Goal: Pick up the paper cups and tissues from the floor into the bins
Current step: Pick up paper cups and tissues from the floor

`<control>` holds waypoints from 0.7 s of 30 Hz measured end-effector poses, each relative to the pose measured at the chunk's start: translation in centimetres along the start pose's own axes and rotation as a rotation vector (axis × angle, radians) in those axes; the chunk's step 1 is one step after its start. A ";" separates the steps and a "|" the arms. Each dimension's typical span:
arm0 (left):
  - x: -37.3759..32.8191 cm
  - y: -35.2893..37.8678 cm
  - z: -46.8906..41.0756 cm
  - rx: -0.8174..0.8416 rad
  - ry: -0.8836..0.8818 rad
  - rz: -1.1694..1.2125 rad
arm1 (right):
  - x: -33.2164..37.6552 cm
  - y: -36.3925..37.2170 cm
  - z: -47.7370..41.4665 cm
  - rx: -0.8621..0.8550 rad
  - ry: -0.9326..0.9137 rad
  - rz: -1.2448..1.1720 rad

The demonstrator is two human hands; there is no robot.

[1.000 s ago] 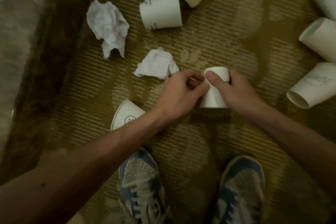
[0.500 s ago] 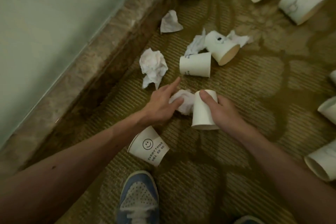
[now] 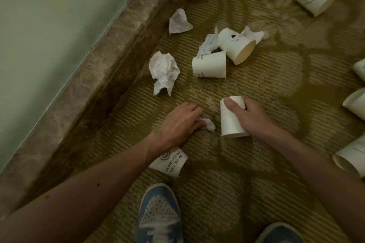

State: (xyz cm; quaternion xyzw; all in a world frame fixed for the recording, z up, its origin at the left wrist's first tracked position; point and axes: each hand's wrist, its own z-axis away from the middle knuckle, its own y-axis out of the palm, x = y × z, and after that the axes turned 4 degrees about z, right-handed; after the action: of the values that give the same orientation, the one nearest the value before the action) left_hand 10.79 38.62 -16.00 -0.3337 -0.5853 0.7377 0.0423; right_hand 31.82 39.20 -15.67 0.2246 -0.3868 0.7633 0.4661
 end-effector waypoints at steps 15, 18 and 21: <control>7.4 -5.7 -4.9 -0.091 -0.437 -0.155 | 1.6 -0.5 0.2 0.036 -0.075 -0.122; 7.7 -5.0 -5.9 -0.009 -0.423 0.027 | 2.1 -1.0 0.3 0.026 -0.094 -0.130; 7.9 -4.3 -5.6 -0.025 -0.327 -0.131 | 2.5 -1.7 0.2 0.006 -0.103 -0.139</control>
State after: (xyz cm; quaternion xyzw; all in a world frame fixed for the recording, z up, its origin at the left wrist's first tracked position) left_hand 6.34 48.18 -16.19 -0.1709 -0.6140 0.7705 -0.0097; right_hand 32.11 40.83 -13.11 0.2914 -0.3915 0.7178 0.4965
